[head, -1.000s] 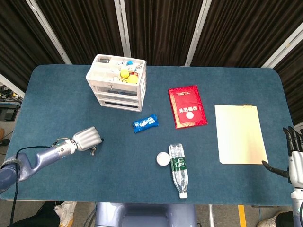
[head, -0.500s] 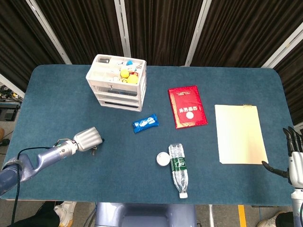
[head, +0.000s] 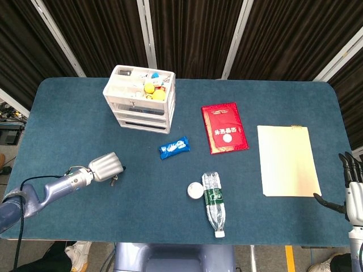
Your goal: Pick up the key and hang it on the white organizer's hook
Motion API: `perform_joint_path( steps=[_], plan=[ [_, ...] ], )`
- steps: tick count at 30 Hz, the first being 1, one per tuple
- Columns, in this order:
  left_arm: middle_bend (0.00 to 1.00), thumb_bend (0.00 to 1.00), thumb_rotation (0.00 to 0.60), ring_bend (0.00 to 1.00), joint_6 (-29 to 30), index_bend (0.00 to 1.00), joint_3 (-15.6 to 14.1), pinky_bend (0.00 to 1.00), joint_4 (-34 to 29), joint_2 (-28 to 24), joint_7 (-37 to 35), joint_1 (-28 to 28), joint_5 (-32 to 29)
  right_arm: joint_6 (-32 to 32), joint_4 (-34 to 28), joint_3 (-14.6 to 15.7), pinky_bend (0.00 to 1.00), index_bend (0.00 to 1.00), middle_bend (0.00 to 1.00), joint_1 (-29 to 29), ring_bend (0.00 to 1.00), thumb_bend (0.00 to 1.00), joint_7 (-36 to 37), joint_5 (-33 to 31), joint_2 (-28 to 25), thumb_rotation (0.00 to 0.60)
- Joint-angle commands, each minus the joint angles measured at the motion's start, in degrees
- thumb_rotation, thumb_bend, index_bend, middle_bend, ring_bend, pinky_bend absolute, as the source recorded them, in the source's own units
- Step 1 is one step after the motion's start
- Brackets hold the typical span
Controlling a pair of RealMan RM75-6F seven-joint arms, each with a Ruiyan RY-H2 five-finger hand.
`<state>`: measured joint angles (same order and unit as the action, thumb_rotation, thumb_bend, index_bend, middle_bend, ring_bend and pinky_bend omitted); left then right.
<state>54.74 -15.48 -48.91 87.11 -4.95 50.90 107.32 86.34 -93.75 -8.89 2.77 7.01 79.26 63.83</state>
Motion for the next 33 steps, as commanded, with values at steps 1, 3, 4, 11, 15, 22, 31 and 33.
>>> perform_joint_path(
  steps=[1, 3, 4, 11, 15, 22, 31, 33],
  plan=[
    [0.87, 0.34, 0.6, 0.78, -0.05, 0.5, 0.06, 0.62, -0.22, -0.1, 0.15, 0.01, -0.13, 0.05, 0.02, 0.01, 0.0, 0.0, 0.0, -0.03, 0.0, 0.07, 0.03, 0.02, 0.01, 0.6],
    [0.87, 0.3, 0.6, 0.77, -0.07, 0.48, -0.02, 0.62, -0.35, -0.18, 0.32, 0.07, -0.05, 0.07, 0.02, 0.01, 0.0, 0.0, 0.0, -0.04, 0.0, 0.07, 0.07, 0.05, 0.02, 0.6],
    [0.87, 0.29, 0.6, 0.77, -0.16, 0.48, -0.11, 0.62, -0.45, -0.22, 0.38, 0.15, 0.04, 0.06, 0.01, 0.01, 0.0, 0.0, 0.0, -0.05, 0.0, 0.07, 0.09, 0.03, 0.01, 0.6],
    [0.86, 0.25, 0.6, 0.77, -0.02, 0.48, -0.91, 0.62, -0.76, -0.6, 0.62, 0.57, 1.03, -0.04, -0.07, -0.06, 0.0, 0.0, 0.0, -0.02, 0.0, 0.07, 0.17, -0.08, -0.05, 0.6],
    [0.86, 0.26, 0.6, 0.77, -0.2, 0.5, -1.08, 0.62, -0.81, -0.55, 0.41, 0.37, 0.87, -0.02, -0.09, -0.01, 0.0, 0.0, 0.0, -0.08, 0.0, 0.07, 0.2, -0.08, -0.08, 0.6],
    [0.87, 0.36, 0.6, 0.77, -0.04, 0.56, -0.97, 0.62, -1.21, -0.76, 0.32, 0.29, 0.59, 0.0, -0.14, 0.02, 0.0, 0.0, 0.0, -0.08, 0.0, 0.07, 0.16, 0.02, -0.09, 0.6],
    [0.88, 0.49, 0.6, 0.77, -0.04, 0.66, -0.67, 0.62, -2.63, -1.39, 0.31, 0.57, 0.31, 0.0, -0.27, 0.08, 0.0, 0.0, 0.0, -0.11, 0.0, 0.07, 0.23, 0.11, -0.14, 0.6],
    [0.88, 0.5, 0.6, 0.78, -0.06, 0.67, -0.67, 0.62, -2.91, -1.46, 0.56, 0.68, 0.41, -0.03, -0.31, 0.07, 0.0, 0.0, 0.0, -0.14, 0.0, 0.07, 0.35, 0.05, -0.17, 0.6]
  ],
)
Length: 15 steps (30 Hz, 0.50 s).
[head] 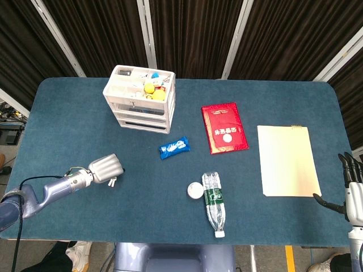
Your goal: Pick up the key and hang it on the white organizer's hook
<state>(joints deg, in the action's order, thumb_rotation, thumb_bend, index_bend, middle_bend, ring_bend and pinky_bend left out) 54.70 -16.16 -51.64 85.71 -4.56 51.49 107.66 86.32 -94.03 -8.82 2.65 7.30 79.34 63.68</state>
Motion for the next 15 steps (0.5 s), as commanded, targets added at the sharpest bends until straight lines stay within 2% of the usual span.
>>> perform_joint_path(
  steps=[1, 9, 15],
  plan=[
    [0.88, 0.5, 0.6, 0.78, 0.01, 0.67, 0.07, 0.62, -0.37, -0.13, 0.26, 0.13, 0.05, 0.01, -0.02, -0.02, 0.0, 0.0, 0.0, -0.03, 0.0, 0.07, 0.09, -0.04, -0.04, 0.6],
    [0.88, 0.5, 0.6, 0.78, 0.9, 0.67, 1.18, 0.62, -2.04, -1.49, 1.35, 0.81, -0.19, 0.03, 0.0, -0.02, 0.0, 0.0, 0.0, -0.02, 0.0, 0.07, 0.1, 0.03, -0.04, 0.6],
    [0.88, 0.5, 0.6, 0.78, 1.57, 0.67, 3.12, 0.62, -4.67, -3.81, 3.13, 1.73, -1.13, 0.14, -0.03, 0.01, 0.0, 0.0, 0.0, -0.05, 0.0, 0.07, 0.24, 0.21, -0.07, 0.6]
  ],
)
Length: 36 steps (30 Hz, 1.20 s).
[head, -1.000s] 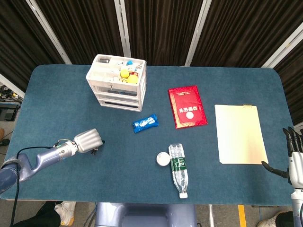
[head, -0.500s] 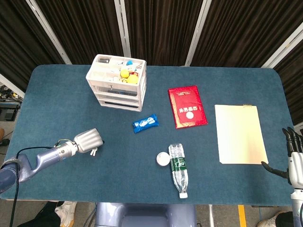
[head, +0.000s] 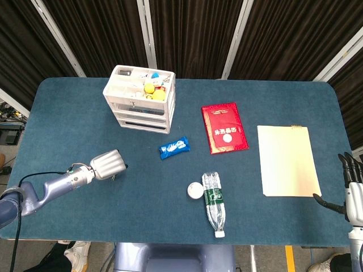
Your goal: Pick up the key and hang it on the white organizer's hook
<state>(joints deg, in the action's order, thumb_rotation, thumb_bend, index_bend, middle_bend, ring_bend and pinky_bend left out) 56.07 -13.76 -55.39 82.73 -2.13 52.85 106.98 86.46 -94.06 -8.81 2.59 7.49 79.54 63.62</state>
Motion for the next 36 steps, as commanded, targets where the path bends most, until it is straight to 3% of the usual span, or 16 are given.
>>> perform_joint_path(
  steps=[1, 14, 27, 36],
  plan=[
    [0.88, 0.5, 0.6, 0.78, 0.2, 0.67, 1.09, 0.62, -1.36, -1.2, 1.05, 0.51, -0.68, -0.02, 0.02, 0.02, 0.0, 0.0, 0.0, 0.0, 0.0, 0.07, 0.06, 0.05, -0.02, 0.6],
    [0.88, 0.5, 0.6, 0.78, -0.25, 0.67, 6.59, 0.62, -2.36, -2.7, 3.54, 2.65, -4.24, -0.48, -0.06, 0.12, 0.0, 0.0, 0.0, 0.16, 0.0, 0.07, 0.36, 0.07, -0.1, 0.6],
    [0.89, 0.5, 0.6, 0.78, 0.12, 0.67, 12.9, 0.62, 1.98, -1.32, 4.98, 5.48, -8.12, -0.64, -0.31, 0.23, 0.0, 0.0, 0.0, 0.09, 0.0, 0.06, 1.41, 0.23, -0.46, 0.6],
    [0.89, 0.5, 0.6, 0.78, 6.64, 0.66, 16.08, 0.62, 7.99, 2.48, 3.39, 5.33, -9.14, -0.99, -0.39, 0.18, 0.0, 0.0, 0.0, 0.14, 0.0, 0.07, 2.02, -0.05, -0.58, 0.6]
  ],
)
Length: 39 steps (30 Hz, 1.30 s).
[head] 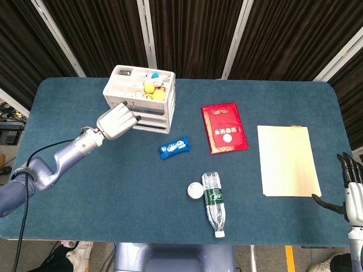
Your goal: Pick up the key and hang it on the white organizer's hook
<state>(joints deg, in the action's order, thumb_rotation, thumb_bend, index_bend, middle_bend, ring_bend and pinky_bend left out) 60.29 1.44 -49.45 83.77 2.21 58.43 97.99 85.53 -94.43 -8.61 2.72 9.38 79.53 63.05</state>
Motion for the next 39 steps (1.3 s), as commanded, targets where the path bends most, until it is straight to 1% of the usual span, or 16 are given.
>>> perform_joint_path(
  steps=[1, 9, 18, 30, 39],
  plan=[
    [0.89, 0.5, 0.6, 0.78, 3.47, 0.66, 1.17, 0.63, 2.8, 1.92, -1.5, -0.42, -0.26, -0.08, -0.07, -0.03, 0.0, 0.0, 0.0, 0.02, 0.0, 0.07, 0.23, -0.06, -0.04, 0.6],
    [0.89, 0.5, 0.6, 0.78, 6.1, 0.65, 1.94, 0.63, 7.65, 4.28, -2.4, -1.02, -1.18, -0.08, -0.17, 0.05, 0.0, 0.0, 0.0, 0.03, 0.0, 0.07, 0.27, 0.07, -0.03, 0.6],
    [0.89, 0.48, 0.6, 0.78, 6.91, 0.64, 2.19, 0.63, 11.12, 6.99, -2.85, -0.9, -1.94, -0.11, -0.2, 0.06, 0.0, 0.0, 0.0, -0.02, 0.0, 0.07, 0.27, -0.07, -0.06, 0.6],
    [0.89, 0.44, 0.6, 0.78, 6.8, 0.63, 3.6, 0.63, 12.55, 8.51, -1.22, -0.52, -4.13, -0.08, -0.22, 0.07, 0.0, 0.0, 0.0, 0.0, 0.0, 0.06, 0.47, 0.07, -0.08, 0.6],
    [0.89, 0.41, 0.6, 0.78, 5.77, 0.62, 3.98, 0.64, 12.8, 9.2, 0.17, -0.18, -5.3, -0.03, -0.25, -0.05, 0.0, 0.0, 0.0, -0.01, 0.0, 0.06, 0.56, -0.13, -0.05, 0.6]
  ],
)
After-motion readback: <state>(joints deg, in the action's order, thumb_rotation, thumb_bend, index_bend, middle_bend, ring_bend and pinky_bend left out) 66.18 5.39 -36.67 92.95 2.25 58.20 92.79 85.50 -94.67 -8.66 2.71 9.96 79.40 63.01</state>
